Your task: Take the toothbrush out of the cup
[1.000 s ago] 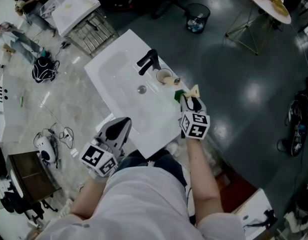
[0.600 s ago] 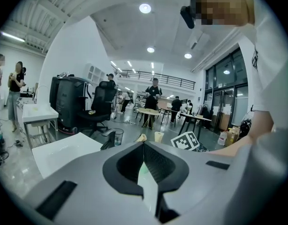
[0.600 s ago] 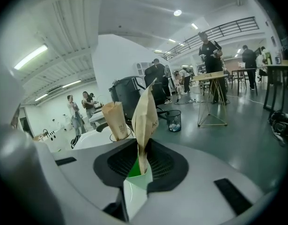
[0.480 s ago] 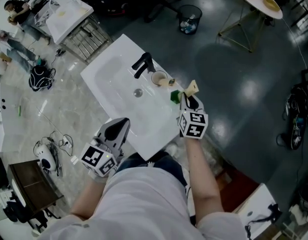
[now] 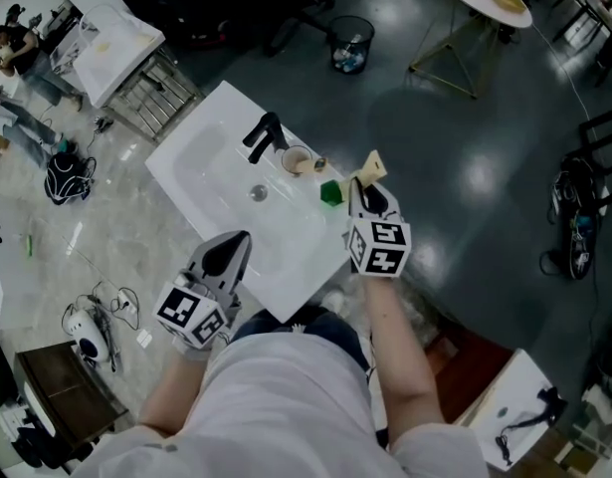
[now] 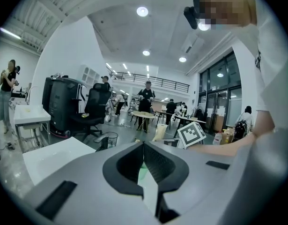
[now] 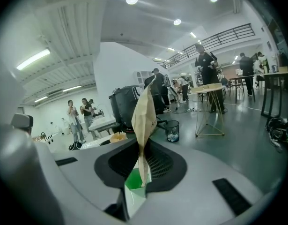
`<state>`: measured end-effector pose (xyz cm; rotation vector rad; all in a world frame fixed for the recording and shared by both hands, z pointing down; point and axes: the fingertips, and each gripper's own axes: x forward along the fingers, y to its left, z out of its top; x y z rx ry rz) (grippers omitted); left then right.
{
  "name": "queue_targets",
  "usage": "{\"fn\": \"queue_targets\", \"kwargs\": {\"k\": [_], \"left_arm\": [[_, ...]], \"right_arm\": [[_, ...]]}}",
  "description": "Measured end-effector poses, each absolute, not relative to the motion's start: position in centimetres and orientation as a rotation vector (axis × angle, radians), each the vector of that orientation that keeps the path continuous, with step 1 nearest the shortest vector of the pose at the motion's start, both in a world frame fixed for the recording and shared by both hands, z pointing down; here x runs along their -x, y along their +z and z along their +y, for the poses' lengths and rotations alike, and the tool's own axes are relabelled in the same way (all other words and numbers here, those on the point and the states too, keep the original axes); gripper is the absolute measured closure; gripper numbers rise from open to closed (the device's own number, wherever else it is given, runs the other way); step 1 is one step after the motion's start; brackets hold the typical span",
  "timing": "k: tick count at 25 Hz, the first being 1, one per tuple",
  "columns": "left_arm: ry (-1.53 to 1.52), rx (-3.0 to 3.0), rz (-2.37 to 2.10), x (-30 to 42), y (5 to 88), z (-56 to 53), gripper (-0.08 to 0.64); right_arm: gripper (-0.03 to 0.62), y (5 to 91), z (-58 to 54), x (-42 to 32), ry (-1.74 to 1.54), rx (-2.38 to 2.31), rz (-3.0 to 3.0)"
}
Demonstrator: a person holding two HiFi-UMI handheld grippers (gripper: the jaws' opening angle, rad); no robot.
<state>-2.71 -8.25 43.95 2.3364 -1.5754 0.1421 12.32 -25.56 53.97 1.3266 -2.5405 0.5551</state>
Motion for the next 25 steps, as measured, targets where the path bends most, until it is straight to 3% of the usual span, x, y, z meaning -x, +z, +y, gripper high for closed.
{"fn": "queue_targets", "kwargs": {"k": [15, 25], "left_arm": [[0.063, -2.424, -1.507, 0.5, 42.4, -9.7, 0.543], [0.044, -2.440, -1.503, -1.1, 41.4, -10.2, 0.543]], "right_arm": [[0.538, 44.7, -21.1, -18.4, 0.479, -1.418, -2.537], [0.540, 43.3, -18.4, -22.3, 0.500, -1.484, -2.506]]}}
